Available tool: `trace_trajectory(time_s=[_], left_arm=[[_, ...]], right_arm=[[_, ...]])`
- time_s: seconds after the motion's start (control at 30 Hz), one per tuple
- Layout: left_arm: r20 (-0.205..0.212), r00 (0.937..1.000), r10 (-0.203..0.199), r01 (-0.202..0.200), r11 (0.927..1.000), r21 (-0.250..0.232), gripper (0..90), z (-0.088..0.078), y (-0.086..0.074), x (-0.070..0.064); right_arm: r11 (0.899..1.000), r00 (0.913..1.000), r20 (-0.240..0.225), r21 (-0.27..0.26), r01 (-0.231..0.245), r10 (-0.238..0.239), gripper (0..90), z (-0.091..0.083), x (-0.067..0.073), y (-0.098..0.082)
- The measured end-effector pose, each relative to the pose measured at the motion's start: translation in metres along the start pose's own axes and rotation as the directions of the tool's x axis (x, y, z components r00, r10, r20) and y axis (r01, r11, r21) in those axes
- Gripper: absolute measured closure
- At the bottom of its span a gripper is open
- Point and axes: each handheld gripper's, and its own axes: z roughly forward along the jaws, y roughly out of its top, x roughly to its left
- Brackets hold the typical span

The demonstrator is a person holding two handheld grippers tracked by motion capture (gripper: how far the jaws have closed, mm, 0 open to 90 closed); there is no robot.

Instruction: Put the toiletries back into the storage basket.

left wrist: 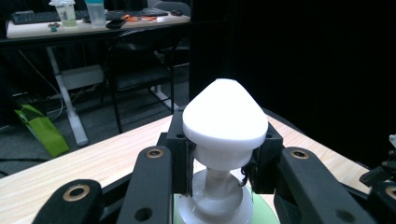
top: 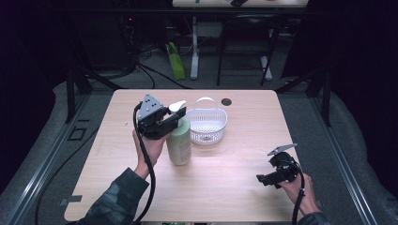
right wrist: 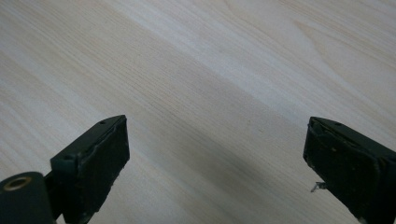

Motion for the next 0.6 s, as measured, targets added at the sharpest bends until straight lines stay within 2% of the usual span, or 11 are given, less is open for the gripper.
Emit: trace_trajectory(time_s=[0.13,0.3,0.43,0.6], left_arm=[[0.007,0.9999,0.011,-0.011,0.9999,0.000,67.5,0.000,0.006,-0.001],[0.029,0.9995,0.009,-0.009,0.9999,-0.009,67.5,-0.001,0.013,-0.001],[0.048,0.9988,-0.011,0.011,0.9999,-0.002,67.5,-0.001,0.019,0.004],[0.052,0.9987,-0.003,0.004,1.0000,-0.007,67.5,-0.004,0.026,0.006]], right_arm=[[1.000,1.0000,0.006,-0.004,0.006,-0.006,6.6,-0.001,0.001,0.000],[1.000,0.9999,0.010,0.002,0.013,-0.013,6.6,0.000,0.000,-0.001],[1.000,1.0000,0.002,0.010,0.008,-0.008,6.7,0.003,0.000,0.000],[1.000,0.9999,0.004,0.009,0.013,-0.013,6.6,0.002,0.000,0.000]])
